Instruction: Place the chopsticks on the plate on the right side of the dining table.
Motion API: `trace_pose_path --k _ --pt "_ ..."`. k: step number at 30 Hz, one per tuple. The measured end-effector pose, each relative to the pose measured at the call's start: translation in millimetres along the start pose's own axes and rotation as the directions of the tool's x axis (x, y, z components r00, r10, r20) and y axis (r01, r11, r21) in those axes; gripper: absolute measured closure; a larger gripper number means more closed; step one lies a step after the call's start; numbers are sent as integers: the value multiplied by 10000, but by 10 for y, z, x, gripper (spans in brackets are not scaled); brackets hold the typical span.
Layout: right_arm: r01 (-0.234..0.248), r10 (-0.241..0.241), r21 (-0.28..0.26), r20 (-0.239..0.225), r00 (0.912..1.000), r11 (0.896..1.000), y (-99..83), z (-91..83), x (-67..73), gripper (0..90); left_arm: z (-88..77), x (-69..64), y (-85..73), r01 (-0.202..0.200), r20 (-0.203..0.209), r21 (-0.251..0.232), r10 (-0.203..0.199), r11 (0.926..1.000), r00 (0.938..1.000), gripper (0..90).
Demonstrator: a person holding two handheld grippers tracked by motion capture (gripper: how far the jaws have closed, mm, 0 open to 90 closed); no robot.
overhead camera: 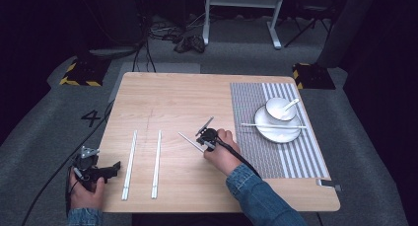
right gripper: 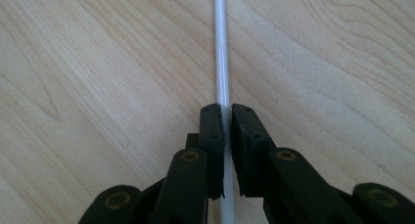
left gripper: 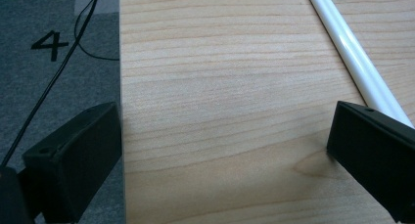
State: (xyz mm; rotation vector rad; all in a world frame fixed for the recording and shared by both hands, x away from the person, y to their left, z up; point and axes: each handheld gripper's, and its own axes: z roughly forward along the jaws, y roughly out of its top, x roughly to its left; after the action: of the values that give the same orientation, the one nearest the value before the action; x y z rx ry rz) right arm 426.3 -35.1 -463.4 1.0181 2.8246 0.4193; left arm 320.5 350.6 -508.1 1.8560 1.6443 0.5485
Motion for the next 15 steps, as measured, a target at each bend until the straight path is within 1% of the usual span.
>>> trace_pose_path --k 7,11,12,15 --pt "-162 160 -159 -98 9998 9997 -32 -4 -10 840 0 0 0 3 5 1 -3 10000 10000 3" --pt "-125 128 271 -112 9999 9996 -32 -18 2 840 0 0 0 1 9 0 -1 10000 10000 3" --pt "-178 182 275 -130 9998 9995 -30 -16 5 840 0 0 0 -7 -2 2 7 10000 10000 3" --pt "-144 149 329 -139 9998 9994 -22 -16 5 844 0 -1 0 -4 -5 1 4 10000 10000 3"
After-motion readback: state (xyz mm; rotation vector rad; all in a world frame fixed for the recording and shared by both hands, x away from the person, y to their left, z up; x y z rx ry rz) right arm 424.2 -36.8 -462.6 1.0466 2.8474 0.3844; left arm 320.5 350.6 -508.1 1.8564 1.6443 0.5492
